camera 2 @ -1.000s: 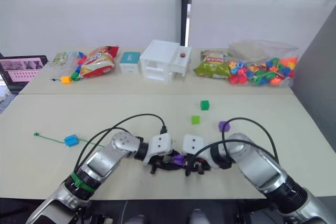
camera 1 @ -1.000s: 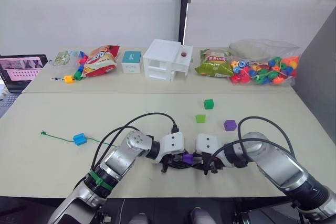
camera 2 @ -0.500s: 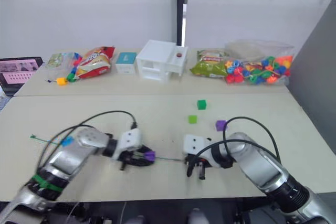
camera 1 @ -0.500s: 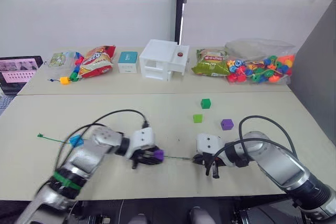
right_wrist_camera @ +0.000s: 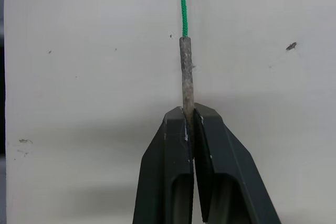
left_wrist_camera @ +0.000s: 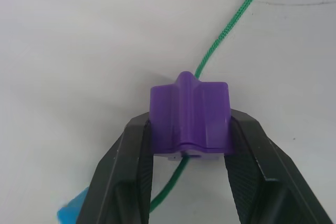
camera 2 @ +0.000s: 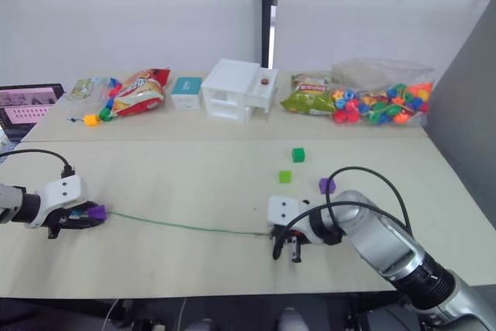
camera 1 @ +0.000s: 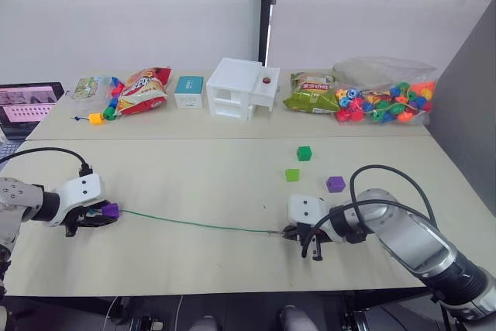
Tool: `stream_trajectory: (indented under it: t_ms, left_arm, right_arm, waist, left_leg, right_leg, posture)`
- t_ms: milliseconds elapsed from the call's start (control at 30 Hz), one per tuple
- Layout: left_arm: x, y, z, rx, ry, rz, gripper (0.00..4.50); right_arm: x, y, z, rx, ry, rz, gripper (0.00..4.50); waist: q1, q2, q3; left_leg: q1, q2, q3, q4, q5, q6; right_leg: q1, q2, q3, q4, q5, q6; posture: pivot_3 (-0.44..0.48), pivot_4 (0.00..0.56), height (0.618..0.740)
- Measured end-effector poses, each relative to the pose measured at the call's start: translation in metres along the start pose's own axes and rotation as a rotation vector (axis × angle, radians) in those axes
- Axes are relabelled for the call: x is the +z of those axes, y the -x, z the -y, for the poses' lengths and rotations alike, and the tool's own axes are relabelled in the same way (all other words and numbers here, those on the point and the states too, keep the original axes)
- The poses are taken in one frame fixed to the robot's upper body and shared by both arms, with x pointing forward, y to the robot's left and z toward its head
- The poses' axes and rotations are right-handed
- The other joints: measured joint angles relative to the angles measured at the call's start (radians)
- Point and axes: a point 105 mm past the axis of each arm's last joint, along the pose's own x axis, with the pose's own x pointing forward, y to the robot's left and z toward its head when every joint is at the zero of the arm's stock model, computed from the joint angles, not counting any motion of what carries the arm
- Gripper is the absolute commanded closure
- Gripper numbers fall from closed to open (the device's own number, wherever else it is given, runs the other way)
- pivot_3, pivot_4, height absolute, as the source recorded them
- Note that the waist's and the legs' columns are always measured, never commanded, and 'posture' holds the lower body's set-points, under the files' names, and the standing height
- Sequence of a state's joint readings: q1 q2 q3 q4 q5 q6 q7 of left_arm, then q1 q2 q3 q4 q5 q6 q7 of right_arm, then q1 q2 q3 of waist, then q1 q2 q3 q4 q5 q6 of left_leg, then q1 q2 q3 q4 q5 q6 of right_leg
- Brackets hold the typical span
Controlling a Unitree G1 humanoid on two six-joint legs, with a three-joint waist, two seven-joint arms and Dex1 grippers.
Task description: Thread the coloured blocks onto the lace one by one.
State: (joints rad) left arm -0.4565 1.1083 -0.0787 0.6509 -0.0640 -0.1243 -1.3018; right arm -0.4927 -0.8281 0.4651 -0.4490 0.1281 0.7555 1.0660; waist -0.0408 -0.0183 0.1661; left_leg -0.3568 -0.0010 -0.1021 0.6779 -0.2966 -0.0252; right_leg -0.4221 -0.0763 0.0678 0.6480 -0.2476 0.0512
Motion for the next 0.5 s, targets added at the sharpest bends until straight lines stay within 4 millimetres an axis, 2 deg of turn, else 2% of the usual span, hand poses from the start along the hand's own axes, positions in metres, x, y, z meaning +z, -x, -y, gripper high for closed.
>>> stream_trajectory:
  t_ms: [167,200,267,333,433,500]
  left_arm:
    - [0.015,-0.007,0.003,-0.032,0.041,0.079,0.18]
    - [0.017,-0.006,0.003,-0.035,0.04,0.087,0.04]
    - [0.026,-0.004,0.002,-0.041,0.036,0.108,0.04]
    - [0.045,-0.002,0.001,-0.051,0.03,0.16,0.04]
    - [0.099,-0.005,0.009,-0.096,-0.018,0.314,0.04]
    - [0.134,-0.013,0.032,-0.188,-0.048,0.425,0.04]
  right_arm:
    - [0.001,-0.002,-0.001,0.007,-0.003,0.006,4.5]
    - [0.001,-0.002,-0.001,0.007,-0.005,0.006,4.5]
    - [0.001,-0.003,-0.001,0.008,-0.01,0.005,4.5]
    - [0.002,-0.003,-0.001,0.01,-0.012,0.006,4.5]
    - [0.008,-0.005,0.0,0.012,0.004,0.018,4.5]
    - [0.012,-0.007,0.0,0.017,0.013,0.024,4.5]
  waist:
    - [-0.003,-0.001,0.0]
    - [-0.003,-0.001,0.0]
    - [-0.003,-0.001,0.0]
    - [-0.003,-0.001,0.001]
    - [0.002,-0.001,0.001]
    - [0.0,-0.002,0.001]
  left_leg:
    - [-0.002,0.0,0.0,0.0,0.0,0.0]
    - [-0.002,0.0,0.0,0.0,0.0,0.0]
    - [-0.003,0.0,0.0,0.0,0.0,0.0]
    - [-0.004,0.0,-0.001,0.001,0.0,0.0]
    - [-0.005,0.0,-0.001,0.002,0.0,0.0]
    - [-0.005,0.0,-0.001,0.002,0.0,0.0]
  right_leg:
    - [-0.002,0.0,0.0,0.0,0.0,0.0]
    - [-0.002,0.0,0.0,0.0,0.0,0.0]
    - [-0.003,0.0,0.0,0.0,0.0,0.0]
    - [-0.003,0.0,0.0,0.0,0.0,0.0]
    - [-0.002,-0.001,-0.001,0.0,0.0,0.001]
    - [-0.002,-0.001,-0.001,0.0,0.0,0.001]
  posture:
    - [0.0,0.15,0.74]
    - [0.0,0.15,0.74]
    - [0.0,0.15,0.74]
    - [0.0,0.15,0.74]
    - [0.0,0.15,0.74]
    - [0.0,0.15,0.74]
